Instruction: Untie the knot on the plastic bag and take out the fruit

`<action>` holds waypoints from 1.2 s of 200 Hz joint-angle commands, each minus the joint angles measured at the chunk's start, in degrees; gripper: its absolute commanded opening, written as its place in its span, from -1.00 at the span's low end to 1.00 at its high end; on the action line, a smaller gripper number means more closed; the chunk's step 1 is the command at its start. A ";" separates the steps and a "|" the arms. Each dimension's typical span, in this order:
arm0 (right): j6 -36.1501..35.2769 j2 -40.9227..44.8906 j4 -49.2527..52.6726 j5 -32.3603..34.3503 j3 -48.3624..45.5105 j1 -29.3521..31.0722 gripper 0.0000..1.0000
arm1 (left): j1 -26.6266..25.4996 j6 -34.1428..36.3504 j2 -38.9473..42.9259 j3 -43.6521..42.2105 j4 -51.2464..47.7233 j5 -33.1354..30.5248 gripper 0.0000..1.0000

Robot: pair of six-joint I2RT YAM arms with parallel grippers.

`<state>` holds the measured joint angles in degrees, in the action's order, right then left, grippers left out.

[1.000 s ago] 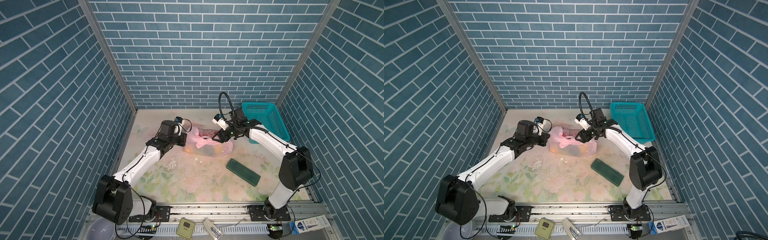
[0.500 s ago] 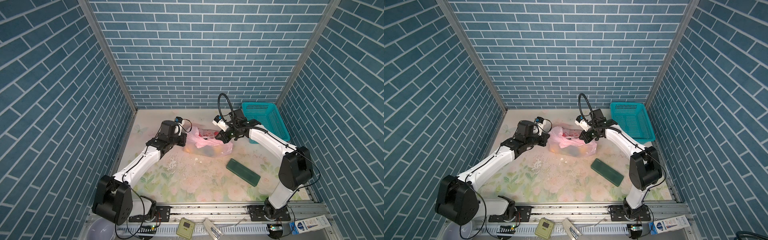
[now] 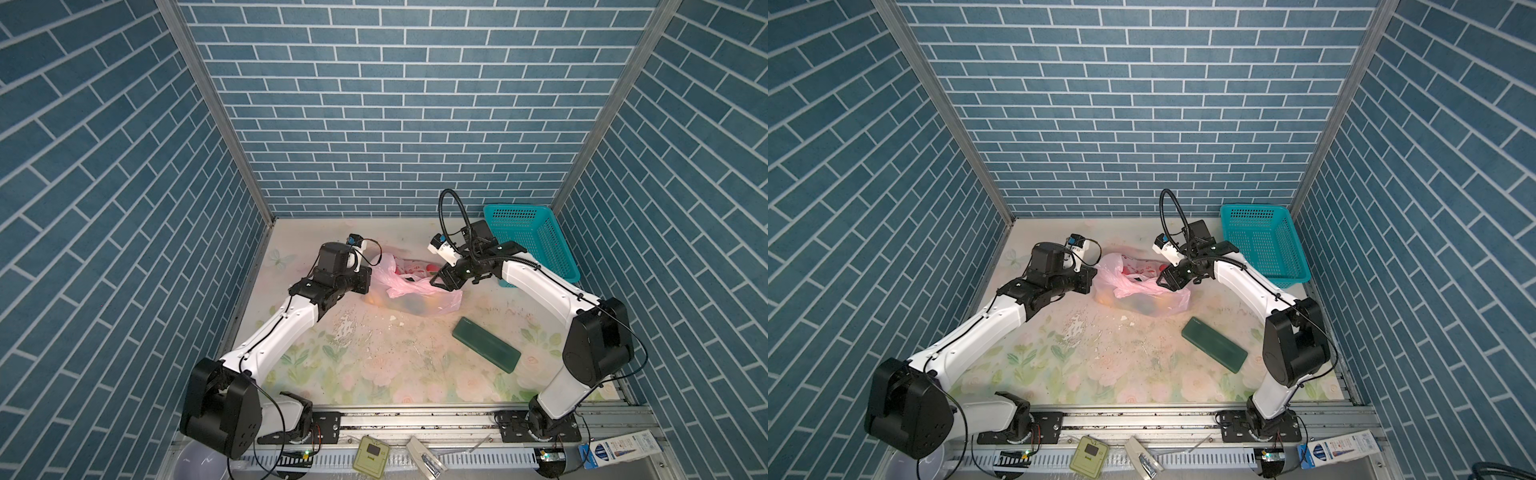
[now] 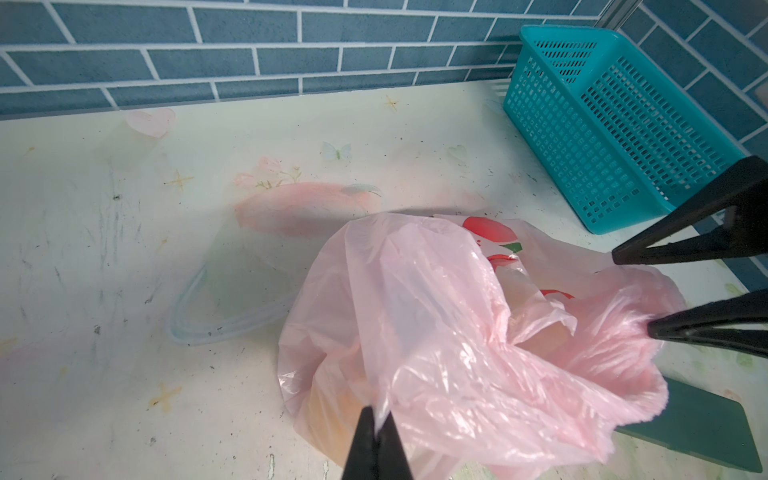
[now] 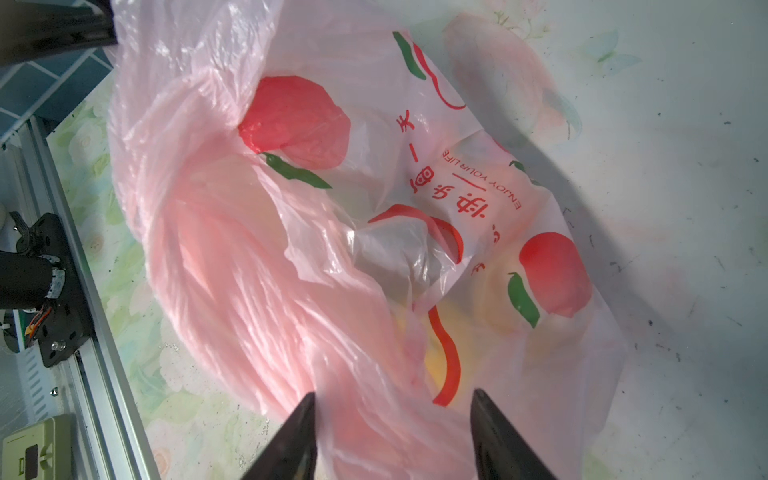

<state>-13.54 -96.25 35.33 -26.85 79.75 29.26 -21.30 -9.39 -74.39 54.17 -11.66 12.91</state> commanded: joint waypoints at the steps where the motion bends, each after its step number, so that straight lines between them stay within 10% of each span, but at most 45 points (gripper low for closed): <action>1: -2.80 0.73 1.14 -2.42 -1.95 0.32 0.08 | -0.16 0.60 1.31 -0.91 -0.18 -1.15 -1.00; 64: -4.53 0.23 1.79 -2.07 -3.59 2.27 -0.01 | -0.19 0.62 0.95 -1.00 0.12 -2.25 -1.00; 132: -4.24 -0.14 1.48 -1.72 -4.29 3.84 -1.00 | -0.18 0.51 -0.13 -0.65 0.18 -4.05 -1.00; 240: 10.15 14.26 -9.66 3.03 -15.33 -6.44 -1.00 | 1.31 0.33 0.36 -3.08 -1.43 -6.66 -1.00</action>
<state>-9.43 -86.72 30.28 -25.47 68.66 26.57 -20.78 -9.39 -74.26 52.25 -11.94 7.70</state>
